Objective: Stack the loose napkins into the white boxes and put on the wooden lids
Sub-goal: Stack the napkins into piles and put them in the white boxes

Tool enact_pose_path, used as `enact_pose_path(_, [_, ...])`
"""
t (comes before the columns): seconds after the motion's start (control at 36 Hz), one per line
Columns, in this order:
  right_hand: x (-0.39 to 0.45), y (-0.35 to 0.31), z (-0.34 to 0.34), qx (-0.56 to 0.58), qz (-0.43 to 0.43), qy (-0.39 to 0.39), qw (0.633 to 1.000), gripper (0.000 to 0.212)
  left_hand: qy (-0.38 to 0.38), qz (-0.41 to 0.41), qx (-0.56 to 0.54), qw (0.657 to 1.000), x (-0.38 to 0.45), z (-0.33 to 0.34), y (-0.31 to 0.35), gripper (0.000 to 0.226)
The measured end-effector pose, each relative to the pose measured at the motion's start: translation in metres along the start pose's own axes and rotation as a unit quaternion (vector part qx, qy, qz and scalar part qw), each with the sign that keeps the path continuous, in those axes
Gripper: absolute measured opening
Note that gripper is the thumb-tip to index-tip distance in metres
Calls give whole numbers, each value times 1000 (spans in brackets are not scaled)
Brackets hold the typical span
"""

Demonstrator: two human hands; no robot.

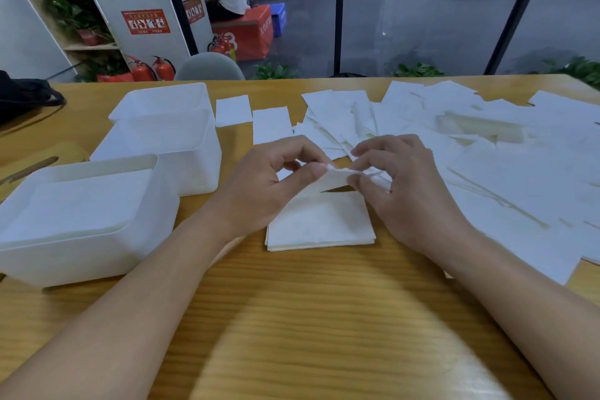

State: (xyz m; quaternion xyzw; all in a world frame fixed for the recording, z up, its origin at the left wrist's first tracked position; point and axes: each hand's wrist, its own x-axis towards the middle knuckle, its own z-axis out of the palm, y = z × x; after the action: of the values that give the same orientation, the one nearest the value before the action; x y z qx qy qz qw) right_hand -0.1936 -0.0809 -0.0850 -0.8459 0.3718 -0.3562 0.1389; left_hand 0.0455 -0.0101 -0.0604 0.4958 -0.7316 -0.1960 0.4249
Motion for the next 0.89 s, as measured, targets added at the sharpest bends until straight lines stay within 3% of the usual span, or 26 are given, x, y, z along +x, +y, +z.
enact_pose_path(0.06, [1, 0, -1, -2, -1, -2, 1000, 4, -4, 4, 1, 1000, -2, -1, -1, 11])
enact_pose_path(0.17, [1, -4, -1, -32, -29, -8, 999, 4, -10, -1, 44, 999, -4, 0, 2, 44])
enact_pose_path(0.31, [-2, -13, -3, 0, -27, -26, 999, 7, 27, 40, 100, 994, -2, 3, -1, 9])
enact_pose_path(0.42, [-2, -13, -8, 94, 22, -5, 995, 9, 101, 12, 43, 994, -1, -4, -4, 6])
enact_pose_path(0.5, [0, -10, -12, 169, 48, 40, 984, 14, 114, -18, -5, 993, 1, -9, -5, 7])
enact_pose_path(0.69, [2, -3, -8, 228, 119, 39, 966, 23, -6, -122, 11, 992, 1, -21, -5, 13])
enact_pose_path(0.89, [-4, -5, -1, 120, 127, -35, 984, 52, -101, -205, 55, 972, 2, -31, -4, 6])
